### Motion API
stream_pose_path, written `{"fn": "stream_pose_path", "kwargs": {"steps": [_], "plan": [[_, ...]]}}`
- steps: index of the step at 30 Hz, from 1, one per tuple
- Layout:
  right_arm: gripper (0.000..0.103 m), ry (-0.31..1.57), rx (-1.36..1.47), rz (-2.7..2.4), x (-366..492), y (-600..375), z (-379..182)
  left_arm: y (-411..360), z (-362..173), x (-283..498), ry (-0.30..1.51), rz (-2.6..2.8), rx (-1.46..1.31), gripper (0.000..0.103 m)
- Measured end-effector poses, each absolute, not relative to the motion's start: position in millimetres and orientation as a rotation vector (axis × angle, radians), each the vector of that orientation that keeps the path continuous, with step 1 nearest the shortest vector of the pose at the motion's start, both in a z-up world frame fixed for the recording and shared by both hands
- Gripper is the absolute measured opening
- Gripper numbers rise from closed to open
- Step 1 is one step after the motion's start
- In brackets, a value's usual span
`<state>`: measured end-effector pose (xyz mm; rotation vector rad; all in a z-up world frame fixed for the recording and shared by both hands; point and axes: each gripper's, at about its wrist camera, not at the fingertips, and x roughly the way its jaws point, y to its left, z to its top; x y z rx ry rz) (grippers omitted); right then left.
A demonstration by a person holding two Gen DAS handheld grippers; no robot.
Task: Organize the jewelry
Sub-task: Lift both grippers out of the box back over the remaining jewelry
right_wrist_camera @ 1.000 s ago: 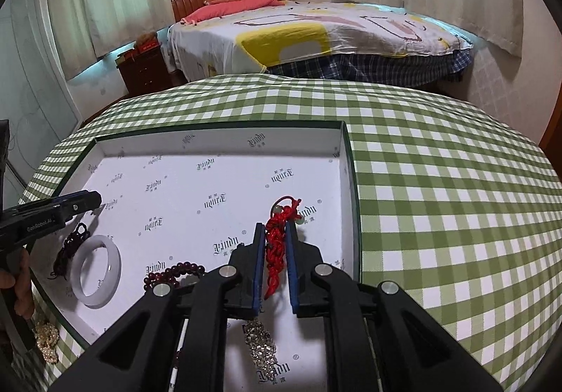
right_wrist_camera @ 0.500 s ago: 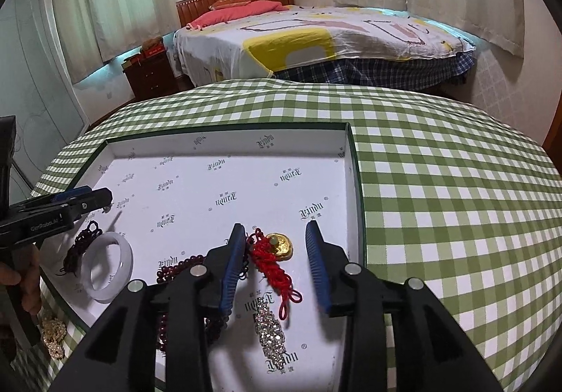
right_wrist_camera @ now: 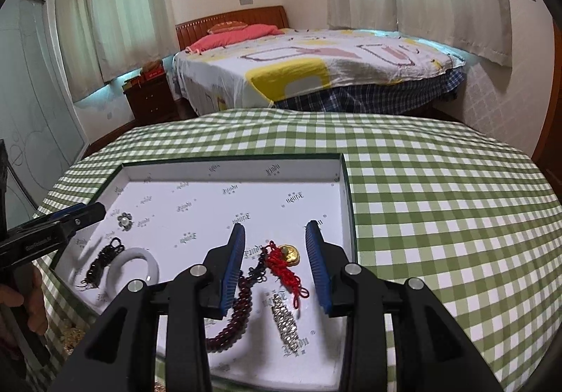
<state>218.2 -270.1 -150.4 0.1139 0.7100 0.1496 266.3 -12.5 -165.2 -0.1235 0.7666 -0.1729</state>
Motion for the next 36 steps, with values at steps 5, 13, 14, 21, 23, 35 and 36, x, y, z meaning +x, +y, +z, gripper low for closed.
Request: {"fn": "stream_pose_path", "kwargs": {"steps": [5, 13, 14, 21, 23, 35, 36], "plan": [[0.037, 0.68, 0.114, 0.145, 201.9, -265.7, -142.7, -3.7, -147.3, 236.7, 0.693, -0.153, -0.133, 0.061], [0.037, 0.652, 0.095, 0.144, 169.8, -254.6, -141.4, 7.8, -142.5, 198.4, 0.659, -0.121, -0.157, 0.061], [0.037, 0.651, 0.091, 0.144, 165.9, -253.1, -142.1, 8.2, -143.7, 194.1, 0.662, -0.119, -0.161, 0.061], [0.037, 0.643, 0.088, 0.143, 139.6, -249.7, -150.1, 5.2, -154.7, 162.1, 0.671, -0.107, -0.149, 0.061], [0.037, 0.643, 0.087, 0.14, 132.0, -249.4, -152.0, 4.3, -157.4, 153.4, 0.671, -0.102, -0.142, 0.061], [0.037, 0.667, 0.074, 0.155, 91.8, -242.3, -170.2, 1.9, -180.0, 116.9, 0.724, -0.106, -0.138, 0.061], [0.037, 0.669, 0.073, 0.158, 89.3, -241.2, -171.6, 0.6, -181.1, 115.0, 0.726, -0.108, -0.133, 0.061]]}}
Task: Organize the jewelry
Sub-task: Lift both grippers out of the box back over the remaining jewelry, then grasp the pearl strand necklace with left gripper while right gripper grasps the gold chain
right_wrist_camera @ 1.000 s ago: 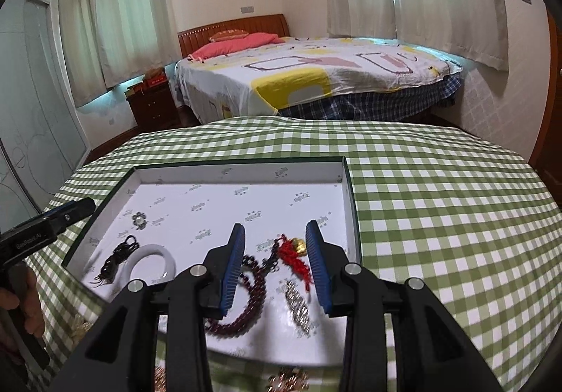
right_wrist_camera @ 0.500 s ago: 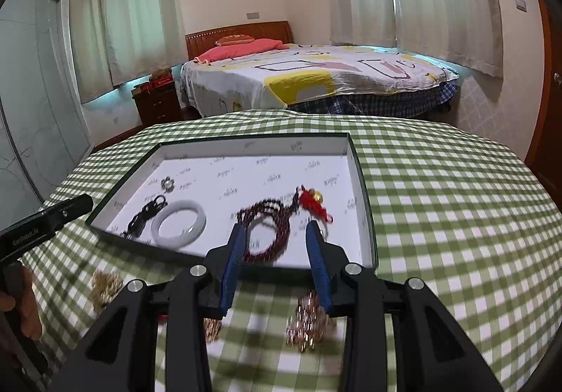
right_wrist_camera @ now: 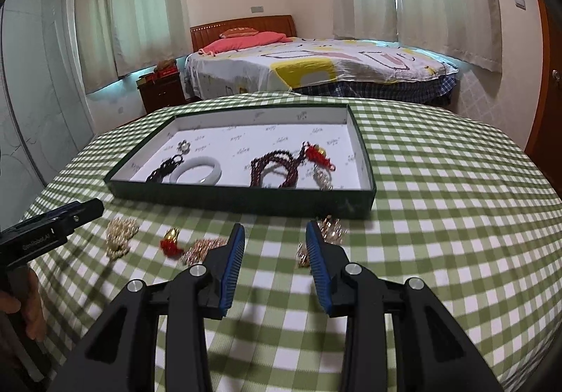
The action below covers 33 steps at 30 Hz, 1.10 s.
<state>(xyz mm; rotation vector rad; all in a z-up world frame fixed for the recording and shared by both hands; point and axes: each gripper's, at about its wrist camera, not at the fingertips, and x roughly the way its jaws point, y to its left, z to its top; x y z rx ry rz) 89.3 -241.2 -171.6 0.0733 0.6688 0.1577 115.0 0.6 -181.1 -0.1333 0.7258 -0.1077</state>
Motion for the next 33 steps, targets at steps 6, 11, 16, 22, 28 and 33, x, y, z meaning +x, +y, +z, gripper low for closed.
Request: {"fn": "stream_pose_path", "kwargs": {"steps": [6, 11, 16, 22, 28, 33], "plan": [[0.037, 0.668, 0.075, 0.166, 81.6, -238.7, -175.0, -9.9, -188.2, 110.5, 0.74, -0.122, -0.105, 0.061], [0.037, 0.672, 0.083, 0.168, 79.0, -239.5, -177.3, -15.8, -194.5, 113.0, 0.758, -0.126, -0.097, 0.061], [0.037, 0.678, 0.089, 0.169, 78.7, -240.1, -179.8, -19.6, -198.9, 117.2, 0.768, -0.124, -0.088, 0.061], [0.037, 0.682, 0.089, 0.171, 78.4, -239.9, -180.9, -21.0, -204.1, 122.8, 0.796, -0.128, -0.085, 0.061], [0.038, 0.686, 0.085, 0.176, 78.6, -237.4, -180.8, -24.0, -209.8, 125.2, 0.815, -0.151, -0.077, 0.035], [0.038, 0.695, 0.084, 0.191, 82.3, -231.2, -181.1, -23.2, -209.1, 124.9, 0.81, -0.165, -0.066, 0.025]]}}
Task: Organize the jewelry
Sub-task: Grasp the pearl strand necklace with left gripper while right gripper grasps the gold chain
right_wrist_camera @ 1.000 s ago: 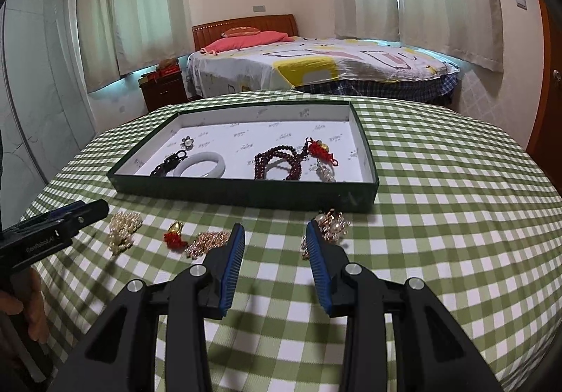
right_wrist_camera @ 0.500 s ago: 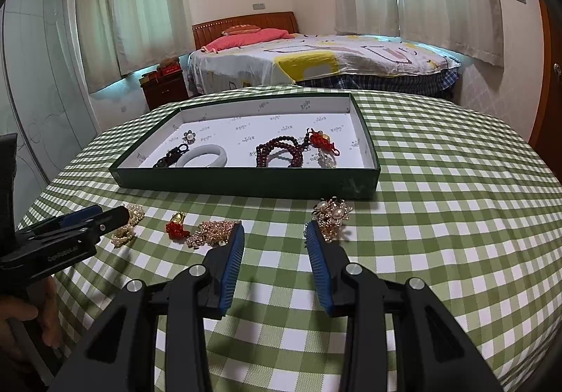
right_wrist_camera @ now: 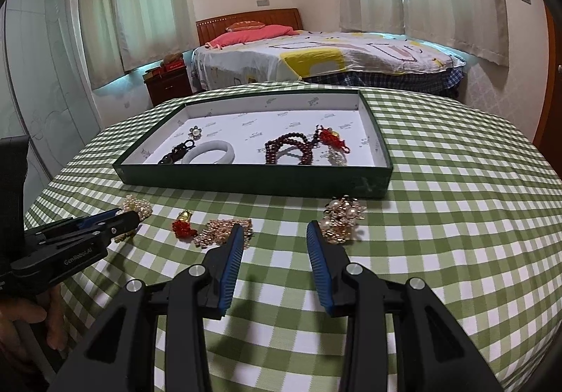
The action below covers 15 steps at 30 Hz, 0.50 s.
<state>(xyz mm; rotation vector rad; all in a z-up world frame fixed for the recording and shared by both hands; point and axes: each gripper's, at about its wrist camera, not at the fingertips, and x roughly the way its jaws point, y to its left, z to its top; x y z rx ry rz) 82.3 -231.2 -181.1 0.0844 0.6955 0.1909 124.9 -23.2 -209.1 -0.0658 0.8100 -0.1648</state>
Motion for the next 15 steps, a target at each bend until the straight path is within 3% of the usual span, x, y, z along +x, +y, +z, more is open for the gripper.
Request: {"fn": "stream_pose_path", "kwargs": {"steps": [4, 12, 15], "plan": [[0.038, 0.709, 0.075, 0.213, 86.6, -221.8, -181.6, -19.2, -203.5, 123.1, 0.786, -0.16, -0.049, 0.018], [0.039, 0.745, 0.042, 0.263, 95.4, -197.9, -185.3, -4.0, -203.8, 125.3, 0.793, -0.142, -0.086, 0.018], [0.041, 0.744, 0.045, 0.262, 95.1, -198.1, -185.3, -3.9, -203.2, 124.8, 0.792, -0.14, -0.097, 0.023]]}}
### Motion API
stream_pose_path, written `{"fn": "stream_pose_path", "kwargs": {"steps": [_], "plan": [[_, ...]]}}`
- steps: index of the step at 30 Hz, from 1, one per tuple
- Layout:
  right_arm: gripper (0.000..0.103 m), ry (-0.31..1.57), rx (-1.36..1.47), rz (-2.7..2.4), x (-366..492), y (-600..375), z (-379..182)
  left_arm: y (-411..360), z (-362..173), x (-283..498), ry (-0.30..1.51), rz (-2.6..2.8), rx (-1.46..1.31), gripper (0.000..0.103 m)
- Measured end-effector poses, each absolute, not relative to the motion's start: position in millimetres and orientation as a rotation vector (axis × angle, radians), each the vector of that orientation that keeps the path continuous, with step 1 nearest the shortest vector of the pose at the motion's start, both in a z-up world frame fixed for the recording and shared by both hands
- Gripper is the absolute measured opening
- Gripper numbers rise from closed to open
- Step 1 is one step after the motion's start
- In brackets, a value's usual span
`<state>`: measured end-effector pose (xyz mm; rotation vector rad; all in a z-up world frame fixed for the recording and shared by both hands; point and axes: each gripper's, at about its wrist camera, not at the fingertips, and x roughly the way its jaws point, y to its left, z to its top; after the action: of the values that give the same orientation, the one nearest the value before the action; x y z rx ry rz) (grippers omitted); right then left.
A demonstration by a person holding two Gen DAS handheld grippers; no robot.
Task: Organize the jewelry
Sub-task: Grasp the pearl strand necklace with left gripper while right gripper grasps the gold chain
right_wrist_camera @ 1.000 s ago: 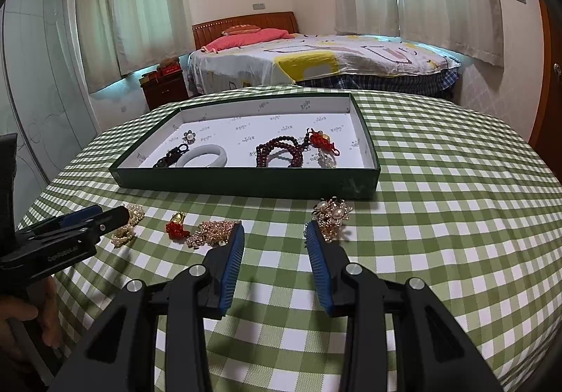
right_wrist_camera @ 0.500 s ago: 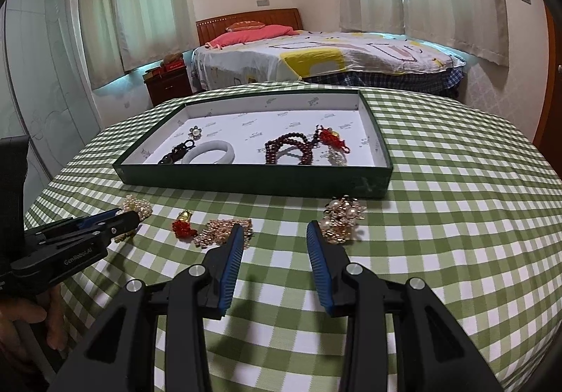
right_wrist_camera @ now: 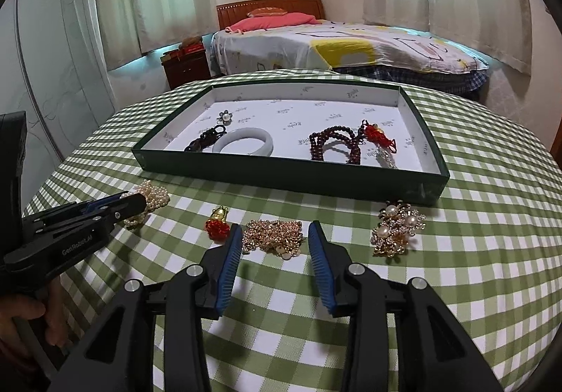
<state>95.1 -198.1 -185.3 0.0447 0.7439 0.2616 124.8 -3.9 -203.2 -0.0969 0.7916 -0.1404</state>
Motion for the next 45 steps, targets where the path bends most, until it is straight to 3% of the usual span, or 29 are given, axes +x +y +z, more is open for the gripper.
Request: {"fn": "stream_pose_path", "kwargs": {"steps": [2, 3, 12, 13, 17, 18, 21, 32, 36, 45], "plan": [[0.041, 0.745, 0.053, 0.26, 95.3, -200.2, -185.5, -4.2, -201.9, 125.0, 0.789, -0.143, -0.11, 0.043], [0.041, 0.748, 0.058, 0.259, 95.5, -201.4, -186.2, -4.9, -201.0, 124.9, 0.782, -0.14, -0.108, 0.047], [0.041, 0.757, 0.082, 0.248, 98.0, -208.0, -187.1, -3.5, -203.5, 138.1, 0.795, -0.113, -0.094, 0.053], [0.041, 0.759, 0.082, 0.248, 98.6, -207.8, -187.2, -1.9, -205.7, 139.7, 0.804, -0.111, -0.099, 0.053], [0.041, 0.775, 0.07, 0.255, 102.5, -203.6, -188.6, 1.6, -209.4, 141.4, 0.808, -0.114, -0.098, 0.027], [0.041, 0.778, 0.068, 0.257, 104.3, -201.6, -188.9, 2.0, -209.1, 141.3, 0.807, -0.122, -0.098, 0.025], [0.046, 0.786, 0.058, 0.257, 109.1, -197.2, -189.5, 1.9, -209.1, 140.3, 0.801, -0.124, -0.089, 0.023], [0.046, 0.836, -0.001, 0.24, 120.5, -182.1, -198.6, 9.3, -208.9, 137.3, 0.794, -0.111, -0.094, 0.021], [0.029, 0.827, -0.028, 0.262, 117.0, -177.6, -198.8, 11.2, -208.7, 136.9, 0.793, -0.111, -0.093, 0.021], [0.02, 0.823, 0.011, 0.293, 107.9, -185.1, -195.6, 10.8, -208.7, 136.9, 0.793, -0.11, -0.092, 0.021]]}}
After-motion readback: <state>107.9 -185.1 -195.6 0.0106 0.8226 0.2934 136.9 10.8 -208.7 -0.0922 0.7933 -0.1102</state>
